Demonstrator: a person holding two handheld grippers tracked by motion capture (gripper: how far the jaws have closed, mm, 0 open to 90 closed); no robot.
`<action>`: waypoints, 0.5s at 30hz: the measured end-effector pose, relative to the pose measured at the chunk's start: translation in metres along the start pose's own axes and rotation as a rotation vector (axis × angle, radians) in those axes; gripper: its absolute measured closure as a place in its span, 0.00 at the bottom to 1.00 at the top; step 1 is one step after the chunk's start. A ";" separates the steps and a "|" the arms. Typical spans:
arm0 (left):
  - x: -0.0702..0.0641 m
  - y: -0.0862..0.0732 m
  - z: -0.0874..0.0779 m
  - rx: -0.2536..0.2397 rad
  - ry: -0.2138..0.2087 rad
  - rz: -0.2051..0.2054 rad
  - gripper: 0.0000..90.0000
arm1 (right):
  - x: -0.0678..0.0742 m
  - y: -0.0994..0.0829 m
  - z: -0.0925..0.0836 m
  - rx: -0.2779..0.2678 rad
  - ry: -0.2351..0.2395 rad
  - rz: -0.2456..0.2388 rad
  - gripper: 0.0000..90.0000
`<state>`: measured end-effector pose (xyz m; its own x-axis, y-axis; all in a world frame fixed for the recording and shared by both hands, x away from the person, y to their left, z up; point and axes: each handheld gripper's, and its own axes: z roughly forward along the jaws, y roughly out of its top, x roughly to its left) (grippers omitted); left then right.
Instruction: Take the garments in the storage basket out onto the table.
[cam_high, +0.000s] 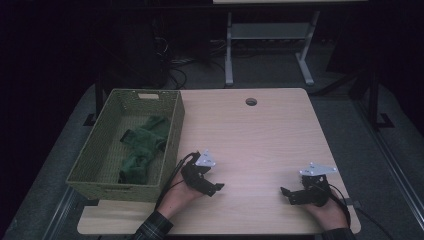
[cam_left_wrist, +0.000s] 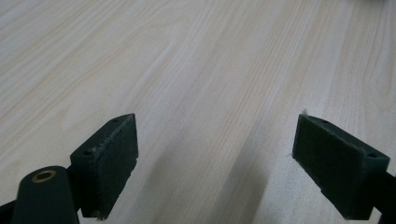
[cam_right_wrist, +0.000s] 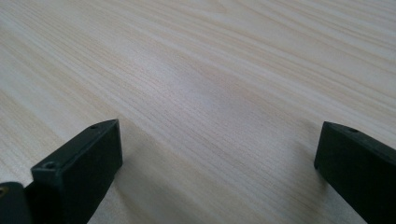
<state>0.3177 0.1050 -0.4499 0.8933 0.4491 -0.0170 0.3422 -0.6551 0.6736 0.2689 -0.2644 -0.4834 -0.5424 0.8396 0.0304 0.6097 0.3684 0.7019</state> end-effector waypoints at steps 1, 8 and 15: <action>0.000 0.000 0.000 0.000 0.000 0.000 0.15 | 0.000 0.000 0.000 0.000 0.000 0.000 0.01; 0.002 0.008 -0.008 -0.017 -0.002 -0.009 0.15 | 0.000 0.000 0.000 -0.001 0.000 0.001 0.01; 0.004 0.014 -0.015 -0.034 0.000 -0.020 0.15 | 0.000 0.000 0.000 0.000 0.000 0.001 0.01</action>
<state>0.3219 0.1065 -0.4297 0.8864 0.4619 -0.0302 0.3496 -0.6252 0.6978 0.2688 -0.2643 -0.4834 -0.5414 0.8401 0.0314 0.6102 0.3670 0.7021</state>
